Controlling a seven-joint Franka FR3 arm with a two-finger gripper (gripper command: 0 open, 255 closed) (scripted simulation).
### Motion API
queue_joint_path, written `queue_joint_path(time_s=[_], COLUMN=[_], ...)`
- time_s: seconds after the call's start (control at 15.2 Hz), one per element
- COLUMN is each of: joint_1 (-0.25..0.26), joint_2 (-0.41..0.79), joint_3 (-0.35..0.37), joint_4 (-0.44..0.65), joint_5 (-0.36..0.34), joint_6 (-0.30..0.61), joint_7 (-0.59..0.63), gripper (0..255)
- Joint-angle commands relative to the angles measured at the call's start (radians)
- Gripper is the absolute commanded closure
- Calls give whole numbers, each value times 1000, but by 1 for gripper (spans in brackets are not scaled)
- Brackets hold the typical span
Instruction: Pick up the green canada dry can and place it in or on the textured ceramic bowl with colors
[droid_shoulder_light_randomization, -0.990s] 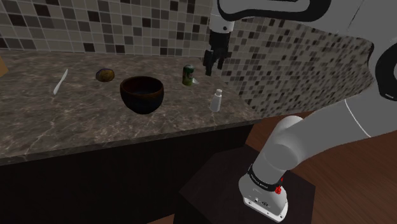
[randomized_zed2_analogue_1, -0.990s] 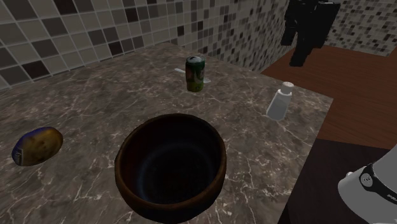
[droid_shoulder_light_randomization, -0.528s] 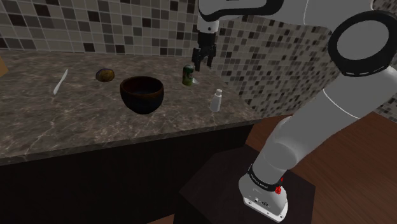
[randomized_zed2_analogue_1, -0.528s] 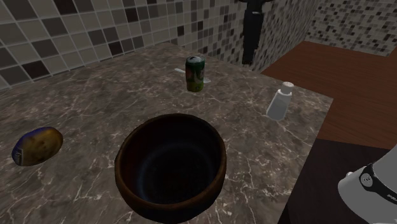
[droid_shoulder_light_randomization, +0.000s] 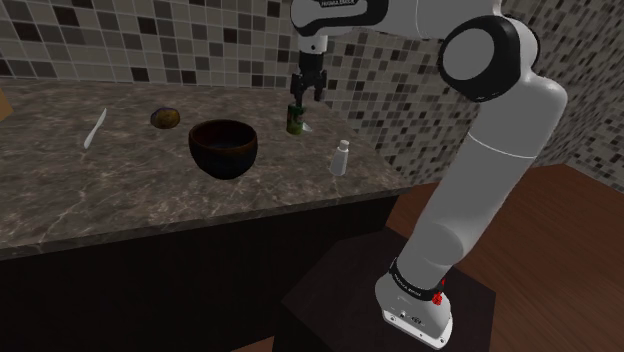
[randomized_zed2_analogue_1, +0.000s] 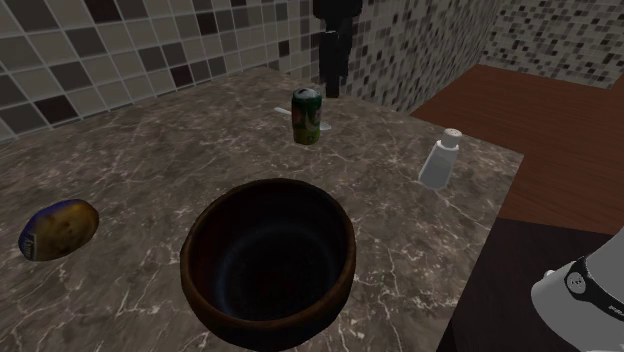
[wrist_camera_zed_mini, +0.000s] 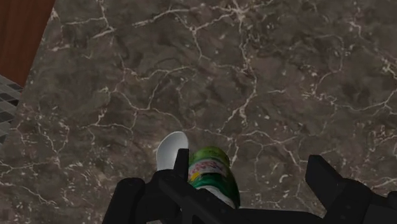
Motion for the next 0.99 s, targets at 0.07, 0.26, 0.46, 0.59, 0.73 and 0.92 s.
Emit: queue_joint_path(time_s=[0.07, 0.26, 0.46, 0.59, 0.73, 0.92], joint_1=[-18, -41, -41, -41, -41, -41], joint_2=[134, 254, 248, 245, 244, 243], joint_3=[-14, -23, -22, -22, -22, -22], joint_4=[146, 287, 238, 207, 178, 170], joint_5=[29, 55, 54, 53, 53, 53], joint_6=[-22, -52, -10, 18, 46, 54], joint_7=[-16, -32, -31, -31, -31, -31], gripper=[0, 0, 0, 0, 0, 0])
